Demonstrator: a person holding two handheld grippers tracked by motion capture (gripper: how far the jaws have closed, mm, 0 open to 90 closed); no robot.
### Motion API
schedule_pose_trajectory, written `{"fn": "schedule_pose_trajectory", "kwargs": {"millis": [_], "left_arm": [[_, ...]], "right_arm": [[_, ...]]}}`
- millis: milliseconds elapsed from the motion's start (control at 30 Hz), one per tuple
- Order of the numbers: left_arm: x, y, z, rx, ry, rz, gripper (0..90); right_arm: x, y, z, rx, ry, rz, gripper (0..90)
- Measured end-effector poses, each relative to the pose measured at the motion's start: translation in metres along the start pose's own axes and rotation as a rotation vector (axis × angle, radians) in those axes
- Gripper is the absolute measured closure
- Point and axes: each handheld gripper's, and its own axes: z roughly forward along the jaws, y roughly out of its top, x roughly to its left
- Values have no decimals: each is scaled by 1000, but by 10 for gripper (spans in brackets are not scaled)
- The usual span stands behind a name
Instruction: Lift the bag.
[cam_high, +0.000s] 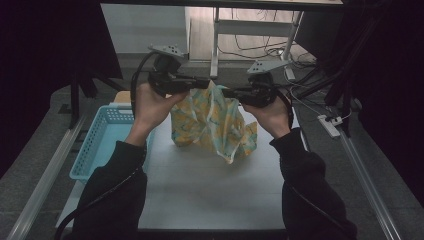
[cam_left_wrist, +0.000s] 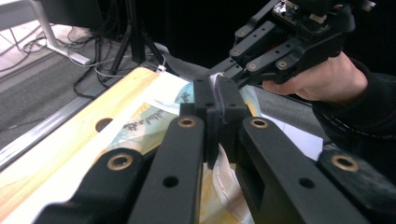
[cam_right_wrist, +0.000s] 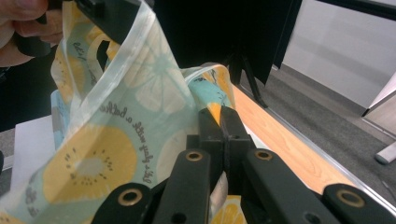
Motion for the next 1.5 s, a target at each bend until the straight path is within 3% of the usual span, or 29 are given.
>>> {"fn": "schedule_pose_trajectory", "kwargs": {"millis": [533,700,1267,1500], "left_arm": [[-2,23,-15,-62,34,13,896],[2,18,-10,-42,60,11,896],[7,4,8,-14,53,22,876],[9,-7,3,-20,70,41,672]], "right_arm": [[0,25,-12,-44,-36,-17,900],[-3,23,-9,-32,-52,-17,900],[-11,3,-1,1,-66,-3,900],[-11,-2,-1,-4,-66,7,789]]}}
